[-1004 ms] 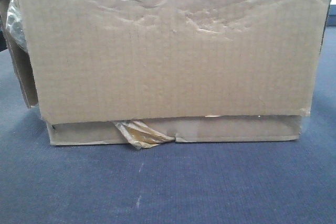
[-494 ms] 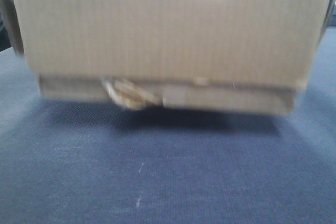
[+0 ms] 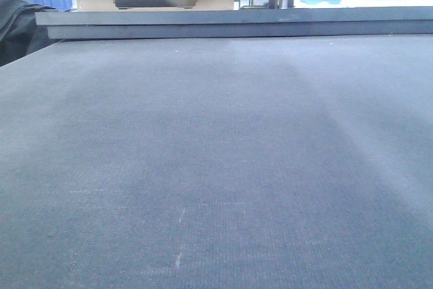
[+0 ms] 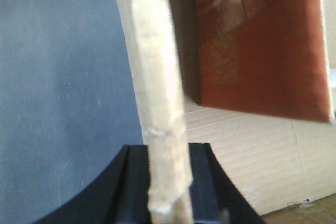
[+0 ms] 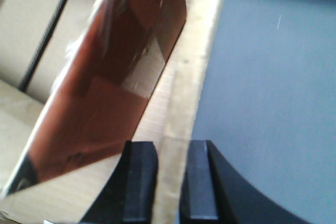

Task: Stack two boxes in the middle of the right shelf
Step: 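Lift the two stacked boxes off the table with both grippers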

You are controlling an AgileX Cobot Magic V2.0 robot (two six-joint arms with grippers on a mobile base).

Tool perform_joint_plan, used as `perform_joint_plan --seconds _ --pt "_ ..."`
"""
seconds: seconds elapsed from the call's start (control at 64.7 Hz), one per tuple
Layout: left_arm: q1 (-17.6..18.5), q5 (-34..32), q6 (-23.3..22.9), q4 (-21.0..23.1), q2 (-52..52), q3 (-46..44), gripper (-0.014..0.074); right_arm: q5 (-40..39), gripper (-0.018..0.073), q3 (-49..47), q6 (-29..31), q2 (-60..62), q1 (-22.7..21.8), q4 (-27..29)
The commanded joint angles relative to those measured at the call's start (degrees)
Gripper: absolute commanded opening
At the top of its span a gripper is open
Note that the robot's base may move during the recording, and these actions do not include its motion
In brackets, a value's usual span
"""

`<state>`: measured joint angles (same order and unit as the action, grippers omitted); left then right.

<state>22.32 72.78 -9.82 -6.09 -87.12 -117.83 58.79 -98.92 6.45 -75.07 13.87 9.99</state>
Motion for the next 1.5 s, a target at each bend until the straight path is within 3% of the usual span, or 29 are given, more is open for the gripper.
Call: perform_joint_plan --seconds 0.0,1.483 --pt "0.42 -2.82 0.35 0.69 2.71 -1.31 -0.0111 -1.31 -0.0154 -2.61 0.48 1.65 -0.44 -0.56" --pt "0.42 -2.82 0.35 0.71 3.18 -1.31 -0.0111 -1.19 -0.0154 -3.38 0.48 2.36 -0.44 -0.32"
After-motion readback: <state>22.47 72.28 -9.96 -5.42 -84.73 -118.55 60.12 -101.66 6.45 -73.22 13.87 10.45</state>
